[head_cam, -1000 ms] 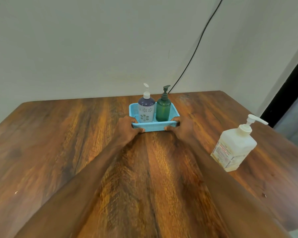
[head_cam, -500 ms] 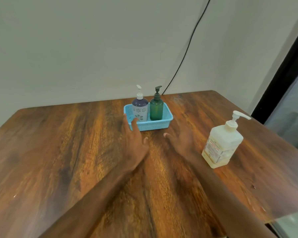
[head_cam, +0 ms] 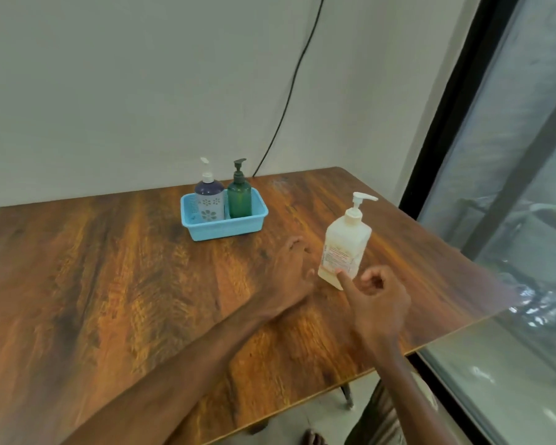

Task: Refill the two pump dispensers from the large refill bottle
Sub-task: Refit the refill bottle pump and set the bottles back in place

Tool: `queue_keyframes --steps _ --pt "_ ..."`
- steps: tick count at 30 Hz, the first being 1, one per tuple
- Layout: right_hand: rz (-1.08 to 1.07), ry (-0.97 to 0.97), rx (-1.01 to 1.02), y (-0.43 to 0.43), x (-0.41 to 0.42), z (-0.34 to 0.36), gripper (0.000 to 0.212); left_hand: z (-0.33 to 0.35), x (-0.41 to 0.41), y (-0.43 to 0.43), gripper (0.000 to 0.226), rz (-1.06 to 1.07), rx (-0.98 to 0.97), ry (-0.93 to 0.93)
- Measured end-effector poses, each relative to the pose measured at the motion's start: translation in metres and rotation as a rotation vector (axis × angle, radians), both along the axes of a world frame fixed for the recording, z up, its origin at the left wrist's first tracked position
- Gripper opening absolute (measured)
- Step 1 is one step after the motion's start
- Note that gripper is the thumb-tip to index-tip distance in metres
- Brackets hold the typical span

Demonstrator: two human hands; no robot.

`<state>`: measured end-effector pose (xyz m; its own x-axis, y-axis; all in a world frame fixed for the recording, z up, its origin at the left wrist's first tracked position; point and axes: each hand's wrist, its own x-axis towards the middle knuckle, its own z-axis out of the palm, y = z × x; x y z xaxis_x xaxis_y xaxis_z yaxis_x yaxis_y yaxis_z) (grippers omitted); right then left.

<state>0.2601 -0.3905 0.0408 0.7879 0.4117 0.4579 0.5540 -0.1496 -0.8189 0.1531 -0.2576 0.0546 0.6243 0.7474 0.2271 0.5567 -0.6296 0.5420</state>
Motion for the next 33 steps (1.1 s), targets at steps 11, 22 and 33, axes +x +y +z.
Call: queue_keyframes --steps 11,22,33 --pt "0.223 0.123 -0.283 0.049 0.062 -0.007 0.08 0.01 0.031 0.016 0.062 -0.065 -0.048 0.082" --pt "0.163 0.218 -0.212 0.191 0.165 0.031 0.074 0.018 0.109 0.127 0.054 -0.054 -0.098 0.3" --pt "0.201 0.168 -0.274 0.288 0.249 0.015 0.061 0.007 0.173 0.194 0.08 -0.044 -0.163 0.424"
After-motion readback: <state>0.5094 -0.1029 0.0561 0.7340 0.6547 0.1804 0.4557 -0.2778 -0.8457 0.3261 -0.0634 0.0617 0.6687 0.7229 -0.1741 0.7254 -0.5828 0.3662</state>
